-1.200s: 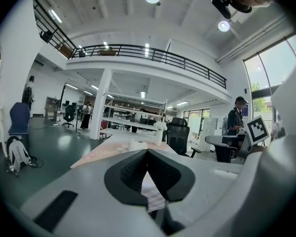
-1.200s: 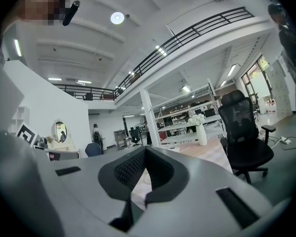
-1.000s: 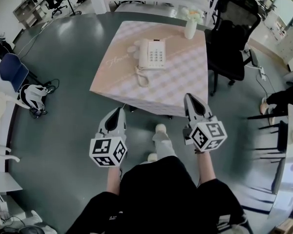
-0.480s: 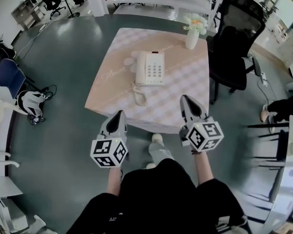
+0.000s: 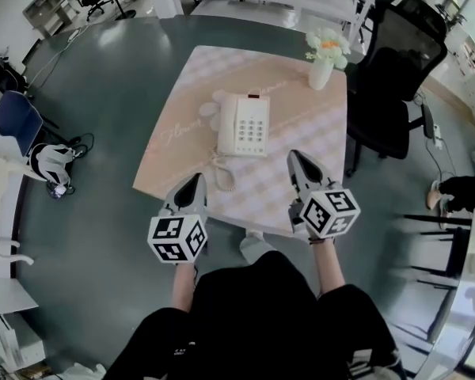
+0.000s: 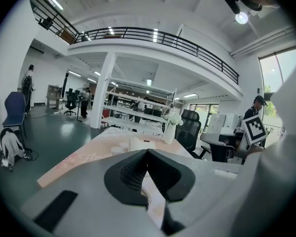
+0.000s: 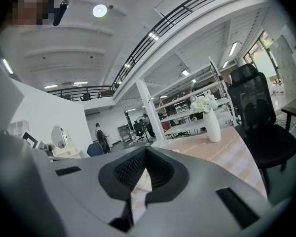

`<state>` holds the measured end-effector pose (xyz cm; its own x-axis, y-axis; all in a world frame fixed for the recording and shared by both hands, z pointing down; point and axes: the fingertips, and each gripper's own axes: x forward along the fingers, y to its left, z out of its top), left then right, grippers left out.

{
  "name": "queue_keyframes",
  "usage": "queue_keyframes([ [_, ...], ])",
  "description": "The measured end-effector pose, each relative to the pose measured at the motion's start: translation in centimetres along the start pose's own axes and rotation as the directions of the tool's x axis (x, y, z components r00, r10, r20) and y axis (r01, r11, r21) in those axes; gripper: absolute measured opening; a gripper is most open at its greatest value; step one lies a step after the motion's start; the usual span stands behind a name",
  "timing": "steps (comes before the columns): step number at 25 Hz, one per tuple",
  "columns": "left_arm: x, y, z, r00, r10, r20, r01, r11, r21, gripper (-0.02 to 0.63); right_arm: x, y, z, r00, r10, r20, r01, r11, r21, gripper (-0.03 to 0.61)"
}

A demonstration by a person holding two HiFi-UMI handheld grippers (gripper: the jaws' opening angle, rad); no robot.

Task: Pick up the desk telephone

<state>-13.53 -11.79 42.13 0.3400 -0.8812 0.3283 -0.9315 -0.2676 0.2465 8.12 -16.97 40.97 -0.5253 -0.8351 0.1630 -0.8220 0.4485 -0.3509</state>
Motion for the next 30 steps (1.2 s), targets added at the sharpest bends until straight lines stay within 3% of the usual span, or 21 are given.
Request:
queue_keyframes([
  [9,5.4,0.9,-1.2,0.996,0.017,-0.093,-0.024,0.998,-0.065,-0.002,4.1,-2.8,-1.4,0.997,0.050,-0.062,-0.045,0.996,0.080,-0.008],
  [13,7.0,1.2,-1.9,0.991,0.010,-0.130,-0.018,0.998,-0.059,-0.002,5.7,-3.6,-2.3,0.993,0.066,-0.099,-0.058,0.995,0.079,-0.008],
  [24,12.7,4.3,-3.4,0.970,-0.008,-0.245,-0.019,0.994,-0.109,-0.002,11.1,-6.2,-5.1,0.982,0.033,-0.184,-0.016,0.995,0.093,-0.008],
  [30,16.6,5.5,-3.2,0.959,-0.097,-0.267,0.061,0.988,-0.142,0.022,13.9,-8.3,-6.7,0.978,0.010,-0.206,0.017,0.992,0.126,-0.008],
])
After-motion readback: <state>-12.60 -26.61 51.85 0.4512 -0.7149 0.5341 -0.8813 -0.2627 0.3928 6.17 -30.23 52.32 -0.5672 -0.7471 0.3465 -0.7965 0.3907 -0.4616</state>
